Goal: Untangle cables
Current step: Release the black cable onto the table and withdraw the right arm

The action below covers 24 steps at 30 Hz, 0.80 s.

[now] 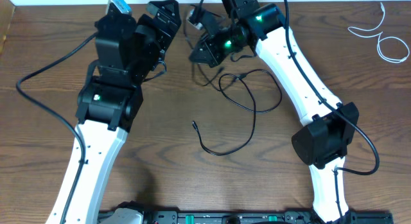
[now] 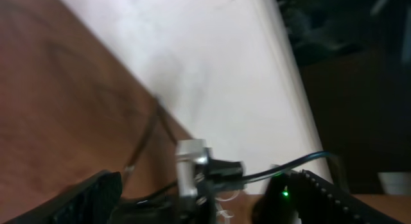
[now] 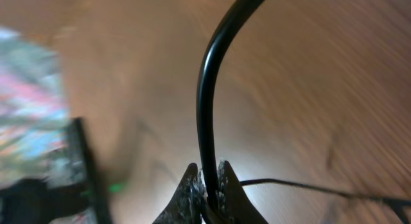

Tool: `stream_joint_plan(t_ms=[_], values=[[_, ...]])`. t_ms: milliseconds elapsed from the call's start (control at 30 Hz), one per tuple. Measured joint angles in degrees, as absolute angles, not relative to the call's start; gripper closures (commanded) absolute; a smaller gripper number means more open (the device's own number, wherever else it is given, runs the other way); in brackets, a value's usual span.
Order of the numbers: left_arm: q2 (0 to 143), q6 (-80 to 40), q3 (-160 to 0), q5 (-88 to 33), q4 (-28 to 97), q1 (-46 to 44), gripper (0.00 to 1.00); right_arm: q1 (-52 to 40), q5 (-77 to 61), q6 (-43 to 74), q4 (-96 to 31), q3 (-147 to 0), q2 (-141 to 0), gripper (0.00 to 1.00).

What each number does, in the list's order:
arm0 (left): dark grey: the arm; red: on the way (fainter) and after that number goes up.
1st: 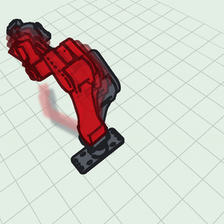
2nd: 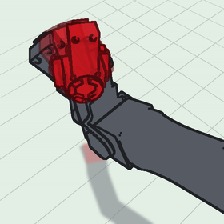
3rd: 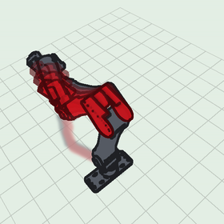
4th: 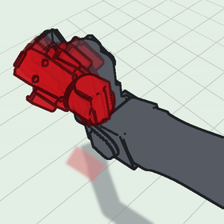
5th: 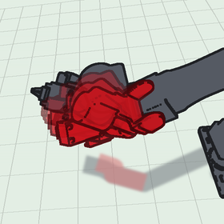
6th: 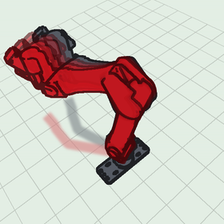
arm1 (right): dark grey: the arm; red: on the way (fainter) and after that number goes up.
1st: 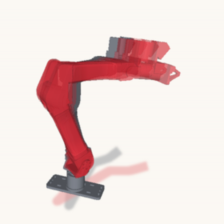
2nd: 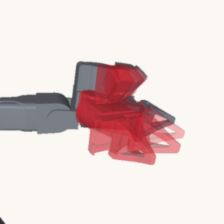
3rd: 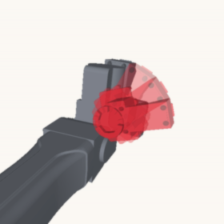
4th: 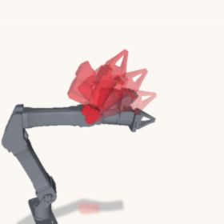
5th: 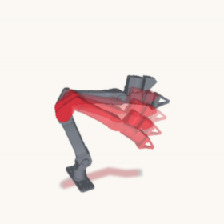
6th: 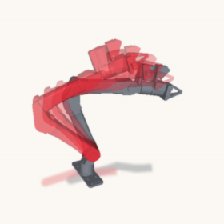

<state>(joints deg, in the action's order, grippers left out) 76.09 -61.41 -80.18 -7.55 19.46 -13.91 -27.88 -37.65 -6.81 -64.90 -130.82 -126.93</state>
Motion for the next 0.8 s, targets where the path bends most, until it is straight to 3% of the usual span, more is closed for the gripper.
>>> stream_joint_plan(t_ms=[300, 800], values=[[83.31, -55.61, -80.18, -10.22, 22.79, -15.66, 0.12, -18.59, -27.22, -2.9, -69.63, -130.78, -125.75, 0.99], [92.18, -44.84, -80.18, -15.84, 22.98, -22.61, 0.14, 14.5, -13.3, 3.4, -72.95, -130.8, -114.72, 0.99]])
